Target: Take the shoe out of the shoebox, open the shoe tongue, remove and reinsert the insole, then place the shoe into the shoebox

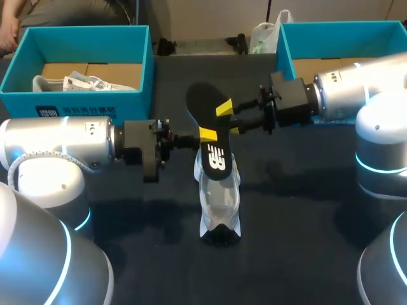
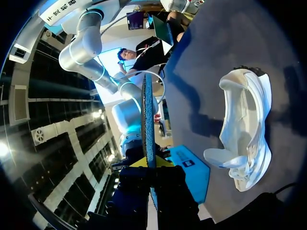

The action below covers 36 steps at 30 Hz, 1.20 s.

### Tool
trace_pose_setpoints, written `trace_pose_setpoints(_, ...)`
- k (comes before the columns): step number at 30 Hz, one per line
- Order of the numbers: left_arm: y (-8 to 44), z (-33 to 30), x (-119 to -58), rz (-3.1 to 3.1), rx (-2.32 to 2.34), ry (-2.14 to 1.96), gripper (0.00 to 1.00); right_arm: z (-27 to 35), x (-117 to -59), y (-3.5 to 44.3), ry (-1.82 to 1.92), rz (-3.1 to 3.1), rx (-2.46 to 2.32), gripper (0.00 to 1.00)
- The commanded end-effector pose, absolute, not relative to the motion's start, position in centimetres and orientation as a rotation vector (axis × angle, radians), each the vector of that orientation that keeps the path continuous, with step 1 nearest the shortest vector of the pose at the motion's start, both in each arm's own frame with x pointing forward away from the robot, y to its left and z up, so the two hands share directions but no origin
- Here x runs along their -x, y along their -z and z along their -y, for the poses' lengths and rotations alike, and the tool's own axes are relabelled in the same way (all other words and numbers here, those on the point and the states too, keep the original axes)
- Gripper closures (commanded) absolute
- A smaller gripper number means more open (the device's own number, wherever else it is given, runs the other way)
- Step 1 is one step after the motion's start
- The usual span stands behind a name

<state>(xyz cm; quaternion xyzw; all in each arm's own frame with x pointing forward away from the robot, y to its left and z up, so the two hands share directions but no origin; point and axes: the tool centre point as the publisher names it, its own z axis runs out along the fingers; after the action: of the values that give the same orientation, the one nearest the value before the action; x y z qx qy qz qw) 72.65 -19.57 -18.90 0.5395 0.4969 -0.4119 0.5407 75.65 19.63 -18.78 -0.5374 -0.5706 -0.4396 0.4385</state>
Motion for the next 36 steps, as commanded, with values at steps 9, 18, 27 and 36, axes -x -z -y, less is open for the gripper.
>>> trace_pose_setpoints(9, 18.9, 19.7, -72.6, -1.181, -1.28, 0.976, 1.0, -20.6, -75.7, 19.3, 1.097, 1.388, 1.33, 0.67)
trace_pose_setpoints(18, 18.9, 19.7, -72.6, -1.181, -1.28, 0.976, 1.0, -20.9, -75.4, 19.2, 1.115, 1.38, 1.326, 0.66)
trace_pose_setpoints(27, 18.9, 19.7, -72.6, -1.181, -1.28, 0.976, 1.0, -21.3, -75.5, 19.1, 1.143, 1.373, 1.296, 0.71)
trace_pose_setpoints(36, 18.9, 19.7, -72.6, -1.181, -1.28, 0.976, 1.0, -21.4, -75.7, 19.0, 1.156, 1.369, 1.277, 0.95)
